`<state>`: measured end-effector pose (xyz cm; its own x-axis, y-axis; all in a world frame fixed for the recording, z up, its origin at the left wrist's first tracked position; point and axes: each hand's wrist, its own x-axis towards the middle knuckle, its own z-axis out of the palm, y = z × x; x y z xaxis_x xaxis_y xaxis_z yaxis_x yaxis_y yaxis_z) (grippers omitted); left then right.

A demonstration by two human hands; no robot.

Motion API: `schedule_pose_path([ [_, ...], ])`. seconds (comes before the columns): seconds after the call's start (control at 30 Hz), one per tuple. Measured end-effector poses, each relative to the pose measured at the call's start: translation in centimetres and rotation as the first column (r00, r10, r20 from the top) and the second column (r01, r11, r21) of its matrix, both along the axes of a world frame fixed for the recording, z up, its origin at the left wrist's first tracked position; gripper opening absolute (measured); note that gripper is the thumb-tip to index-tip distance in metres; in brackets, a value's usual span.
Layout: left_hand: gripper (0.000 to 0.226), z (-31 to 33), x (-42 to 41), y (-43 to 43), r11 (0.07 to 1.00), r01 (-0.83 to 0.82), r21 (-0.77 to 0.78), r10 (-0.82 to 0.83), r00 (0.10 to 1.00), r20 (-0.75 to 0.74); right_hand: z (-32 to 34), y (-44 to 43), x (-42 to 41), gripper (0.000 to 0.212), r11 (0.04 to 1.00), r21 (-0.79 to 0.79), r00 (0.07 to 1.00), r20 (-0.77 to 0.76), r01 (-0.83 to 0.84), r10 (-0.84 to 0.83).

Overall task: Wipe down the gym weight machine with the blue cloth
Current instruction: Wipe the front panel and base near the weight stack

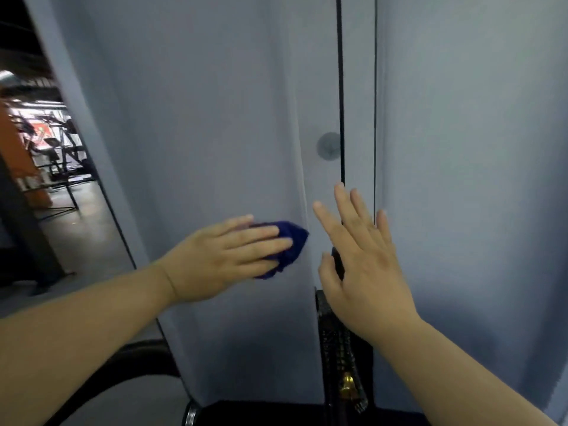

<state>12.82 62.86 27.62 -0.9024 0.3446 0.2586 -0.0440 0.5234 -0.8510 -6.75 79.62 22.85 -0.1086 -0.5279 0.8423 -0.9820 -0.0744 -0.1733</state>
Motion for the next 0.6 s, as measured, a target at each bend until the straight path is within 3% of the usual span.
schedule_pose_path([
  [0.07,0.03,4.5,0.0,0.1,1.0,0.017,0.025,-0.009,0.958,-0.286,1.0,-0.7,0.3,0.07,1.0,0.002,1.0,-0.01,0.0,0.0],
  [0.13,0.026,7.7,0.4,0.0,0.984,0.049,0.169,0.053,0.835,-0.548,1.9,-1.3,0.7,0.07,1.0,-0.004,1.0,0.006,-0.001,0.001],
  [0.2,0.029,7.7,0.7,-0.3,0.96,0.101,0.262,0.088,0.778,-0.622,2.3,-1.8,1.1,0.069,1.0,0.005,1.0,0.018,0.004,-0.004],
  [0.27,0.027,4.3,1.3,-1.1,0.97,0.099,0.223,0.031,0.858,-0.513,2.1,-2.2,1.5,0.07,1.0,0.024,1.0,0.007,0.009,-0.009],
  [0.33,0.026,-0.2,2.5,-1.6,0.992,0.055,0.113,-0.039,0.989,-0.14,1.8,-2.6,1.9,0.07,0.999,0.044,1.0,-0.019,0.0,0.0],
  [0.4,0.027,-1.2,3.9,-1.9,0.999,0.01,-0.044,0.0,0.976,0.217,1.4,-3.0,2.1,0.069,0.999,0.048,0.999,-0.047,-0.003,0.005],
  [0.43,0.026,-0.1,4.1,-2.1,0.995,0.021,-0.096,0.003,0.969,0.249,1.5,-3.2,2.1,0.07,0.999,0.039,0.999,-0.054,-0.001,0.003],
  [0.47,0.024,1.4,4.0,-2.3,0.993,0.04,-0.114,-0.019,0.983,0.184,1.6,-3.4,2.2,0.071,1.0,0.02,0.999,-0.055,0.003,-0.002],
  [0.53,0.022,5.2,3.3,-2.2,0.994,0.056,-0.089,-0.067,0.989,-0.131,2.0,-3.3,2.1,0.071,0.999,-0.04,0.999,-0.045,0.012,-0.014],
  [0.6,0.02,7.9,2.8,-1.6,0.999,0.046,0.029,-0.029,0.908,-0.418,2.4,-3.2,2.4,0.07,0.998,-0.061,1.0,-0.028,0.013,-0.015],
])
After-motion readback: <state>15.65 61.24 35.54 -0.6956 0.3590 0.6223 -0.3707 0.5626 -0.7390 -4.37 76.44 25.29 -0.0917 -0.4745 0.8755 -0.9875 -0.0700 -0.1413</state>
